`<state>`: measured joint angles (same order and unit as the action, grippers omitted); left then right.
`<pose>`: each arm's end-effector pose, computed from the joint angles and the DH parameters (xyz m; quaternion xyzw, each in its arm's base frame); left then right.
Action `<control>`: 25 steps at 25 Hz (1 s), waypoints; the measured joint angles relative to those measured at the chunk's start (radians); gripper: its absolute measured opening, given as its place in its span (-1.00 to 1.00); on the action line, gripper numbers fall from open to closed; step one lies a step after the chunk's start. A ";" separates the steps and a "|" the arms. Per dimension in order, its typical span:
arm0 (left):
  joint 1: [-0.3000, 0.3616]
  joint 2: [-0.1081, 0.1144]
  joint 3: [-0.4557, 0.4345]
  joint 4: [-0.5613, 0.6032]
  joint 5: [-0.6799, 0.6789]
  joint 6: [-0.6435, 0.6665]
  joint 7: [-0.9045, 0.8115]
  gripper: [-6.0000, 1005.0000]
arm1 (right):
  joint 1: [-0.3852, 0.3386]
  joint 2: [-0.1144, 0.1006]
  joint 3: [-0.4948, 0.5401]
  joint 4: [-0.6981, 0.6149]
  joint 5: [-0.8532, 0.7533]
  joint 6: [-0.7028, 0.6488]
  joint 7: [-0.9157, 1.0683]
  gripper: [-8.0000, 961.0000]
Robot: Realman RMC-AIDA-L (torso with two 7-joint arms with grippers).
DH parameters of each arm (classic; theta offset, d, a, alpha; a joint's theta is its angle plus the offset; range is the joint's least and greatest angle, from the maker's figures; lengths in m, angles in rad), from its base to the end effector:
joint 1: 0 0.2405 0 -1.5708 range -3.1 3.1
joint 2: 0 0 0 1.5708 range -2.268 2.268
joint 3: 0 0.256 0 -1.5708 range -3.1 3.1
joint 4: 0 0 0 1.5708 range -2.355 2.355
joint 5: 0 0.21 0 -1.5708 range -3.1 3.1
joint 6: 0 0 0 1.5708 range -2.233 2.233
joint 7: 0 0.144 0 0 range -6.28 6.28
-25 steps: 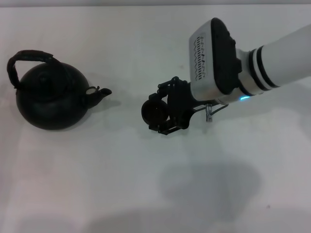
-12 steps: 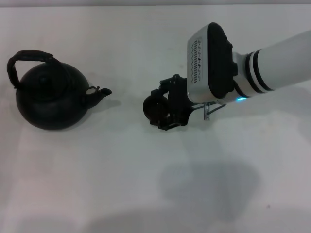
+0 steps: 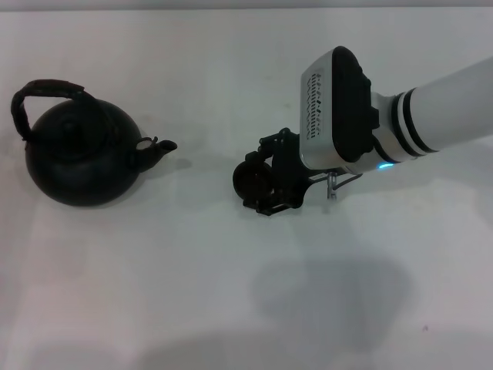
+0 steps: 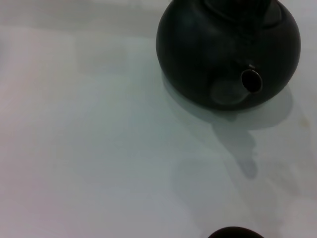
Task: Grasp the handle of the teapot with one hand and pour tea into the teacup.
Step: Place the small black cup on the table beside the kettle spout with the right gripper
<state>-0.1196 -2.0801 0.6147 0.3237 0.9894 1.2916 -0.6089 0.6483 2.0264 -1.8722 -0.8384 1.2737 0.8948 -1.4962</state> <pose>-0.4121 0.2327 0.0619 -0.6586 -0.2854 -0.2956 0.6304 0.1907 0.3455 -0.1169 -0.9953 -0.0137 -0.0474 0.0829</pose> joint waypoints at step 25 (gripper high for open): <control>0.015 -0.002 0.005 -0.002 0.000 0.043 0.001 0.42 | -0.034 -0.008 0.067 -0.065 0.039 0.035 -0.011 0.76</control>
<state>-0.1049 -2.0819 0.6197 0.3221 0.9894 1.3344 -0.6079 0.6144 2.0182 -1.8052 -0.9036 1.3132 0.9301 -1.5074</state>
